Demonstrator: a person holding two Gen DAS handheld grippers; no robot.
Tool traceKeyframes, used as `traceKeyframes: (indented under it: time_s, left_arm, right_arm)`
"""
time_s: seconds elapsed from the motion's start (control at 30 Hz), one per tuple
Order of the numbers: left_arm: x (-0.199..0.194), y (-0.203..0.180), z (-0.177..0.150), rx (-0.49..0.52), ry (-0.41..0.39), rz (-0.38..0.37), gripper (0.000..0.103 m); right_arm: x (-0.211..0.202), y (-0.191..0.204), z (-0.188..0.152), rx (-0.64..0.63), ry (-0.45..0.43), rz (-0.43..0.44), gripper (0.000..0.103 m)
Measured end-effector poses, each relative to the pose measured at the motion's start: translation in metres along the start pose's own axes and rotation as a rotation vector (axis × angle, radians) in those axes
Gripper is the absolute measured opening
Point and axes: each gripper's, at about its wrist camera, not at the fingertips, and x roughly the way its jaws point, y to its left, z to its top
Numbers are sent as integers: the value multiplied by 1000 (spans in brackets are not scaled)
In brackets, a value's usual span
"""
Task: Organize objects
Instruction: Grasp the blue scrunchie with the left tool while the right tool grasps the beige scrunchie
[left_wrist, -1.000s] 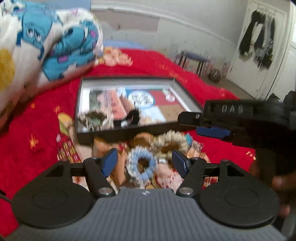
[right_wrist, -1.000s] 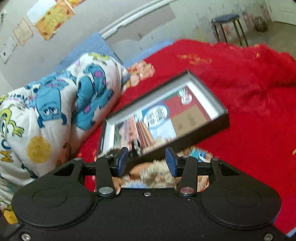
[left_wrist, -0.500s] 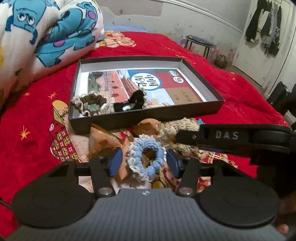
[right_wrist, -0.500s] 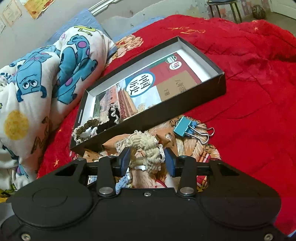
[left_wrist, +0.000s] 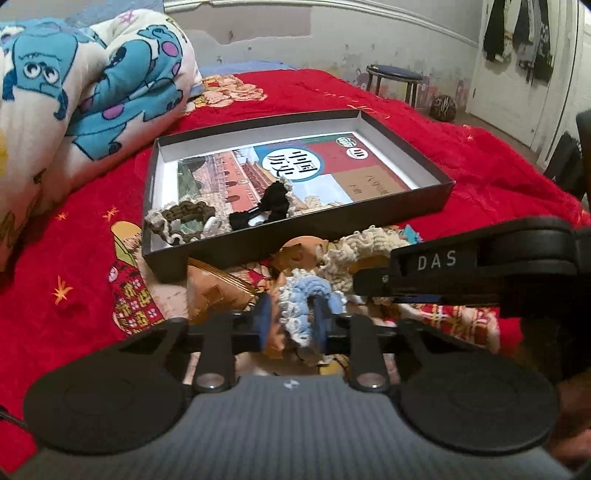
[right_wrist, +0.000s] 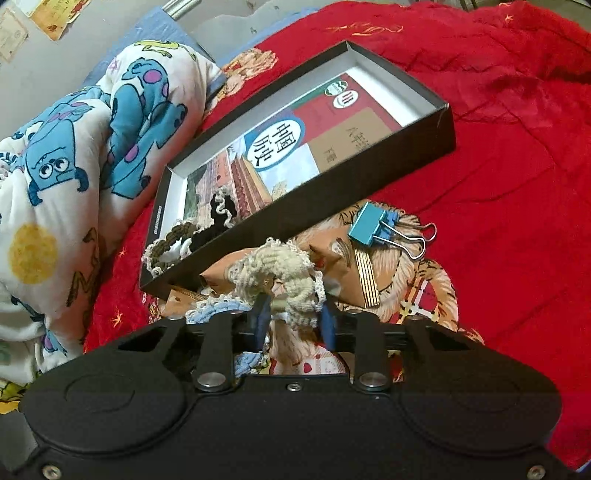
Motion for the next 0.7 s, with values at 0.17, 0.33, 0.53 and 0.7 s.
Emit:
traceKeyframes:
  time_s: [0.17, 0.33, 0.53, 0.7]
  left_arm:
    - [-1, 3, 1, -16, 3, -1, 20]
    - [-6, 3, 1, -8, -16, -6, 16]
    - [-10, -3, 1, 24, -21, -39, 15]
    - [-13, -5, 1, 28, -41, -50, 16]
  right_arm:
    - [2, -2, 1, 21, 2, -1, 18]
    - [2, -4, 0, 32, 5, 8, 15]
    - [0, 0, 1, 17, -18, 11, 14]
    - [0, 1, 1, 7, -25, 13, 14]
